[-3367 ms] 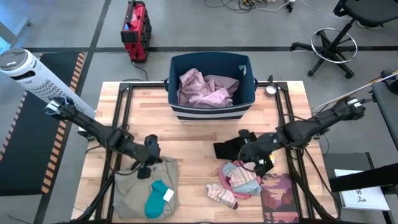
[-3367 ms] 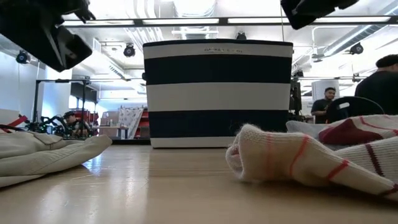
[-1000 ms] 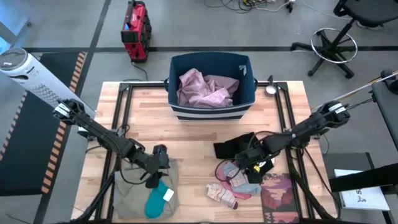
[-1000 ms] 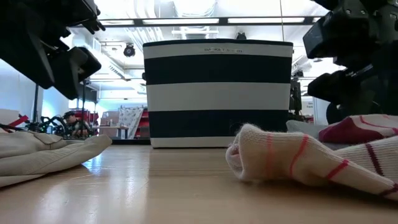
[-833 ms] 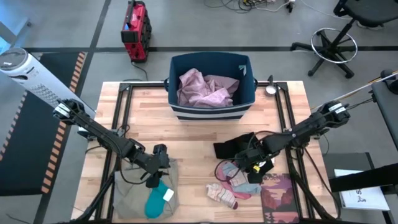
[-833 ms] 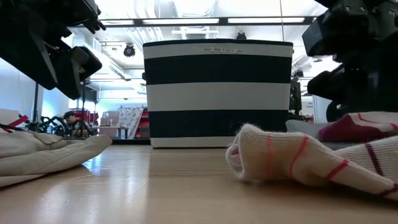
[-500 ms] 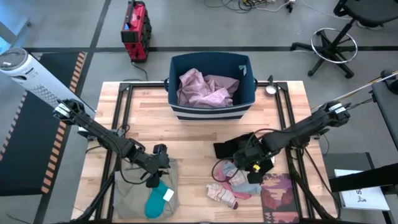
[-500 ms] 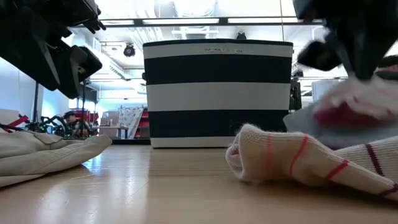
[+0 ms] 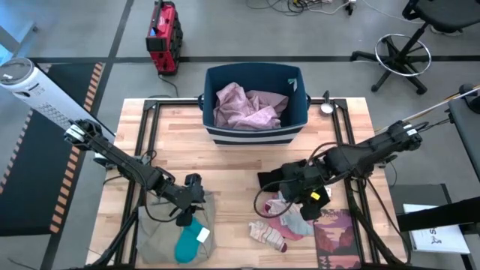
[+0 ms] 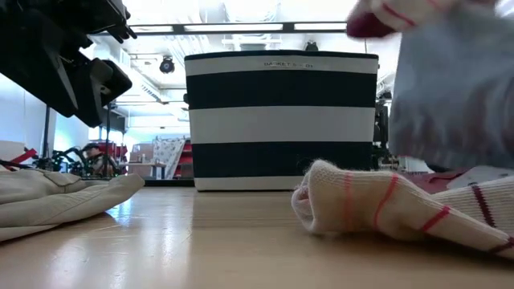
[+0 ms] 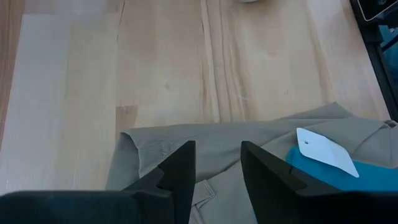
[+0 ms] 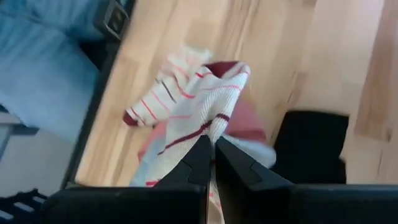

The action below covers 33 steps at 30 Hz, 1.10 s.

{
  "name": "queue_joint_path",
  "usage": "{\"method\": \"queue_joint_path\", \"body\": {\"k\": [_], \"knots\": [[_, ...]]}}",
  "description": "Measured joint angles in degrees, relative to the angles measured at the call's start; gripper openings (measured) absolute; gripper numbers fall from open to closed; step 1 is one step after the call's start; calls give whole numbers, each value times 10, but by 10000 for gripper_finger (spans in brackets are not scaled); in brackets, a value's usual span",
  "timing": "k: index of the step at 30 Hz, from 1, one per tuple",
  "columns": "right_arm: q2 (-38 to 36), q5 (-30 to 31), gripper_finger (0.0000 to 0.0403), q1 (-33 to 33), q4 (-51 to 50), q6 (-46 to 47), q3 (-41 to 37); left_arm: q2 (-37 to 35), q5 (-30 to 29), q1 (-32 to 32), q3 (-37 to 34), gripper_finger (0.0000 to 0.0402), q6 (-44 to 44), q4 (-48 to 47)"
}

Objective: Sort clothes
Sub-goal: Put the top white striped sock into the blue laundry bin

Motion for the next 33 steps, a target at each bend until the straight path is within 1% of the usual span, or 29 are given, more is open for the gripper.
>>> {"method": "queue_joint_path", "body": {"k": [3,5,8,10,13,19,22,25,31,32,33], "knots": [[0,29,9,0,1,-2,26,0,0,0,0,116,0,0],[0,21,15,0,1,-22,31,0,0,0,0,116,0,0],[1,17,4,8,-3,-63,28,0,0,0,0,116,0,0],[1,22,2,13,-3,-71,26,0,0,0,0,116,0,0],[1,30,1,14,-3,-74,25,0,0,0,0,115,0,0],[-1,77,7,13,-1,-35,25,0,0,0,0,115,0,0],[2,58,16,12,2,-56,26,0,0,0,0,116,-2,0],[5,69,3,14,1,-63,26,0,0,0,0,115,-2,0],[4,75,1,14,-3,-71,26,0,0,0,0,116,-2,0],[4,82,0,14,-3,-75,26,0,0,0,0,115,-2,0],[4,109,0,14,-2,-80,26,0,0,0,0,115,-2,1]]}}
